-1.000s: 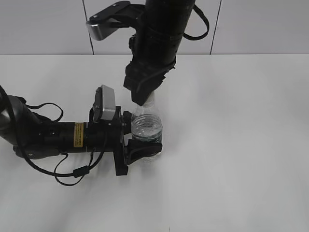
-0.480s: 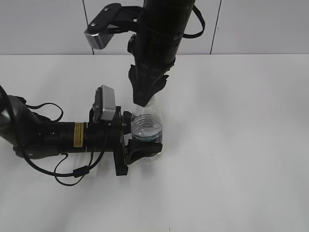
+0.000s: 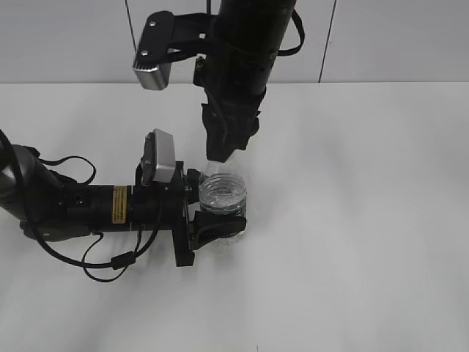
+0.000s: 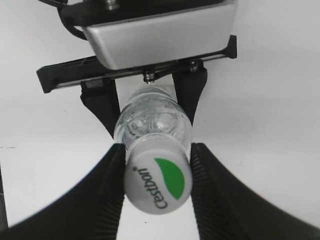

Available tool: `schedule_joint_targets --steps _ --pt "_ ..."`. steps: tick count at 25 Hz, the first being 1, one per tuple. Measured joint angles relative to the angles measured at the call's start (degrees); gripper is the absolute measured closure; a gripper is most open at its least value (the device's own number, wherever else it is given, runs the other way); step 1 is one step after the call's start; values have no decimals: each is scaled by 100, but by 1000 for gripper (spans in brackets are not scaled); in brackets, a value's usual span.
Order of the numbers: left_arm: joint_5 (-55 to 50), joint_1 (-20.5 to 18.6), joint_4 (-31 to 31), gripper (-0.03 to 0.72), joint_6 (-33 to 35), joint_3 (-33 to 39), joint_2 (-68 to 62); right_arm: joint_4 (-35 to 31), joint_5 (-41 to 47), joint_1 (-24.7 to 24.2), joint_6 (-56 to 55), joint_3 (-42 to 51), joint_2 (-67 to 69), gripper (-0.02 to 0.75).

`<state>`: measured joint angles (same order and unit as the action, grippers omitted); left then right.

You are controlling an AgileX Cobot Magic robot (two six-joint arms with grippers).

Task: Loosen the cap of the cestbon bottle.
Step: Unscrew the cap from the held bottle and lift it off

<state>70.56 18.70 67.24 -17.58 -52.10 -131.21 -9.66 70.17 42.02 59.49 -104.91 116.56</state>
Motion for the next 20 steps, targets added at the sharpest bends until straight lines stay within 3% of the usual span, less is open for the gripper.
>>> schedule_joint_targets --steps 14,20 --pt "0 0 0 274 0 0 0 0 0 0 36 0 0 435" --pt "0 0 0 274 -5 0 0 17 -6 0 -185 0 0 267"
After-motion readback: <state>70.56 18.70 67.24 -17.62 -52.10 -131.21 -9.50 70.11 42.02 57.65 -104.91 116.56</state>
